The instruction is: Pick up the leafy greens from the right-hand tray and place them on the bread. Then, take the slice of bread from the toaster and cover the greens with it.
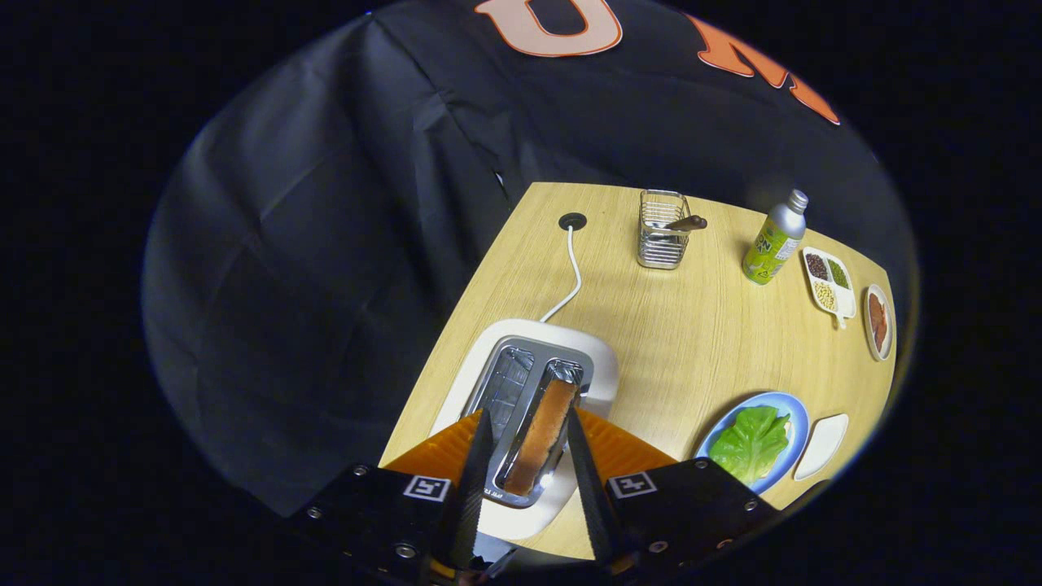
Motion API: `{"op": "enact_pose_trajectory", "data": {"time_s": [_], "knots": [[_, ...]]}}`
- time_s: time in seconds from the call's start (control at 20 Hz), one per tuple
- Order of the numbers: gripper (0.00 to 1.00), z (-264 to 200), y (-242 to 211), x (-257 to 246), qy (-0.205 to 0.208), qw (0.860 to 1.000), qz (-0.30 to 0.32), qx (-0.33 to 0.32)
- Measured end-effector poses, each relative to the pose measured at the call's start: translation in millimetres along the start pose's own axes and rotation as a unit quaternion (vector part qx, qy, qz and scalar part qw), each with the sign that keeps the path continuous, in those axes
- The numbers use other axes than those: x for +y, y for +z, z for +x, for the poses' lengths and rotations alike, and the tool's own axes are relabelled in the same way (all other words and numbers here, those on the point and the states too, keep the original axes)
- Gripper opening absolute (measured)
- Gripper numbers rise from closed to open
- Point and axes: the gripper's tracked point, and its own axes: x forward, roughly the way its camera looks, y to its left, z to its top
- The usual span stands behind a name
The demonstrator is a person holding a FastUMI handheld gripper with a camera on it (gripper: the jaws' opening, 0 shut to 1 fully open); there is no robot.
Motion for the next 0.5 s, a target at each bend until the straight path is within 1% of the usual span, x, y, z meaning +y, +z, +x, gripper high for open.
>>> {"op": "enact_pose_trajectory", "data": {"time_s": [0.05,0.2,0.3,0.45,0.5], "knots": [[0.51,2,0,0,-0.004,1.000,0.004,0.001],[0.42,6,-7,2,-0.015,1.000,0.017,0.013],[0.40,11,-9,-6,-0.034,0.999,0.008,0.018],[0.40,14,-13,-7,-0.044,0.999,0.008,0.023],[0.37,18,-14,-8,-0.049,0.999,0.007,0.021]]}}
